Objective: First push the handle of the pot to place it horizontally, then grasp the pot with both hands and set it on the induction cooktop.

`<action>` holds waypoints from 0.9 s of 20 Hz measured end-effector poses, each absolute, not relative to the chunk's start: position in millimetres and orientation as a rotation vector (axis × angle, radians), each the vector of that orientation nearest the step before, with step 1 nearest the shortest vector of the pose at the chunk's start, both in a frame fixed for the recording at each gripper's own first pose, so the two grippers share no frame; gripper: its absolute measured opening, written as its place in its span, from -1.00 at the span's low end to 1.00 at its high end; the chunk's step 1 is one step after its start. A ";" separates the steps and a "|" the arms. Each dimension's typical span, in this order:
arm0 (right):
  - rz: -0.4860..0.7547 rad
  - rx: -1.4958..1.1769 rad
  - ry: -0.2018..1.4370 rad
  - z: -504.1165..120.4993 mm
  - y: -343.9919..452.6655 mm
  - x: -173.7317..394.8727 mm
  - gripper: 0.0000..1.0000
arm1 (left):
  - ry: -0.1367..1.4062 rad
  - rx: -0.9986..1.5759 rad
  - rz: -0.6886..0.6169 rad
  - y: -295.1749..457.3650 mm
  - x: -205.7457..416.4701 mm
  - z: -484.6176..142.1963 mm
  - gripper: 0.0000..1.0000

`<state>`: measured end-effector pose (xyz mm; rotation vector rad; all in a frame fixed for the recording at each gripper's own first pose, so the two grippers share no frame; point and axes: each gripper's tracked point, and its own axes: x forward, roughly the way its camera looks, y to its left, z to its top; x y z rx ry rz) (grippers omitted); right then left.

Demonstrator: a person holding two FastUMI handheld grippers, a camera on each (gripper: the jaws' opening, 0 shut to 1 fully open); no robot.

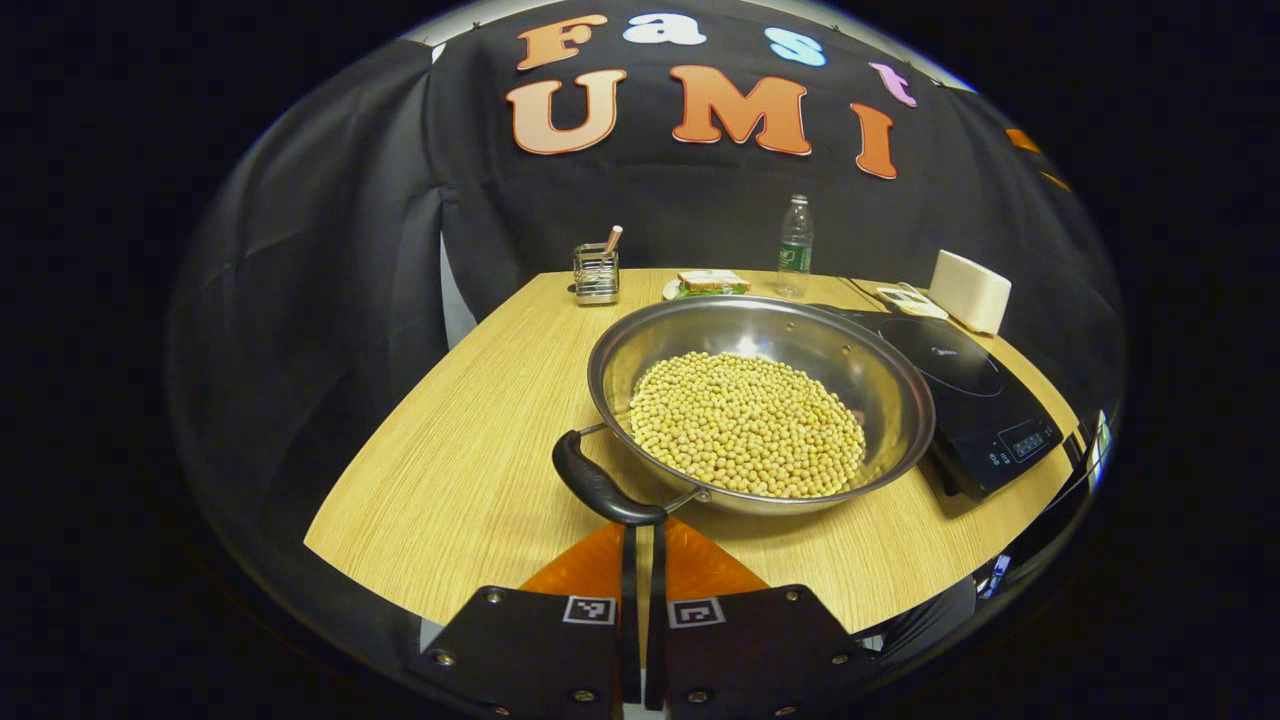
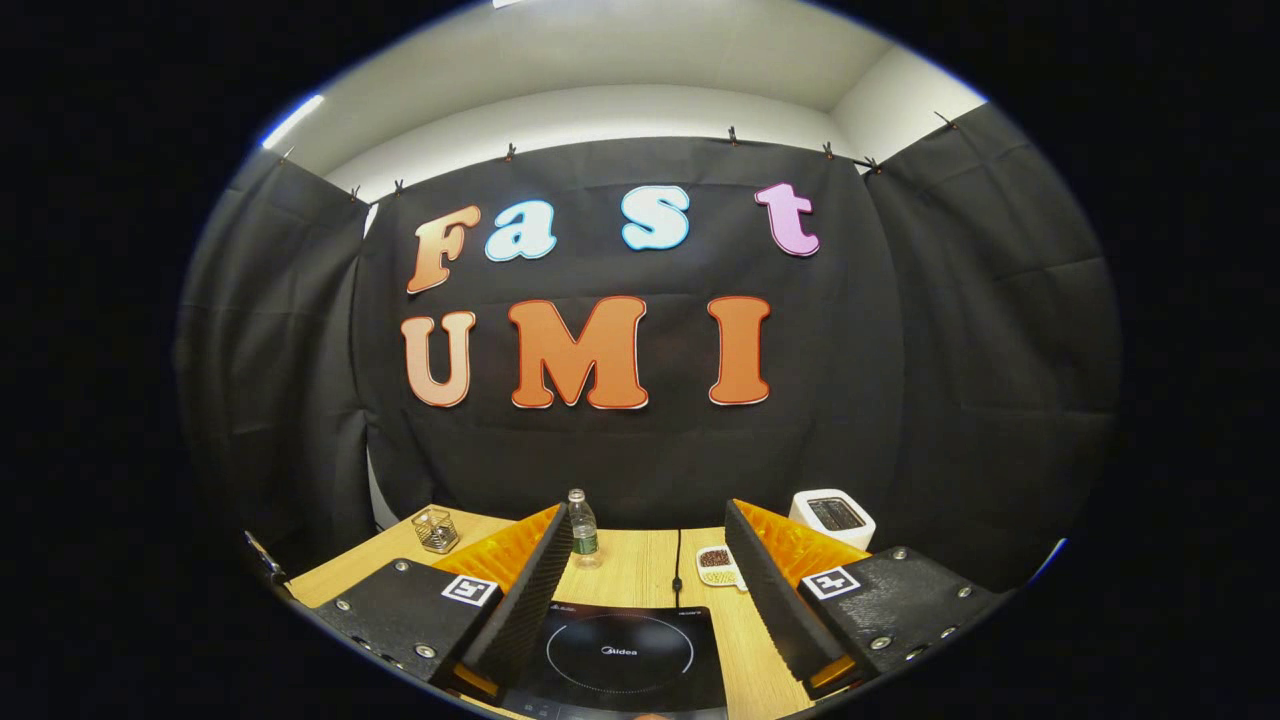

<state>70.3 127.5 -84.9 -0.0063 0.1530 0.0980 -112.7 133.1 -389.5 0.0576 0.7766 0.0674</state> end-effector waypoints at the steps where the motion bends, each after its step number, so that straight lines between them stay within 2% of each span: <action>1: 0.097 -0.003 0.153 -85.7 127.7 71.6 0.90 | 0.776 0.050 0.073 136.5 -112.4 -390.9 -0.92; 6: 0.092 -0.005 0.160 -90.3 130.0 76.5 0.90 | 0.774 0.023 0.102 149.9 -104.4 -390.4 -0.87; 8: 0.088 -0.003 0.161 -89.5 129.3 77.5 0.90 | 0.773 0.011 0.110 154.7 -101.3 -392.0 -0.91; 9: 0.086 0.000 0.162 -90.0 129.3 78.4 1.00 | 0.773 0.001 0.112 156.2 -100.0 -392.2 -0.91; 10: 0.086 0.004 0.161 -90.2 129.3 78.5 0.90 | 0.771 -0.008 0.114 159.2 -96.9 -391.9 -0.91; 18: 0.085 0.008 0.170 -94.1 133.7 78.5 0.90 | 0.763 -0.085 0.126 175.5 -83.6 -394.8 -0.90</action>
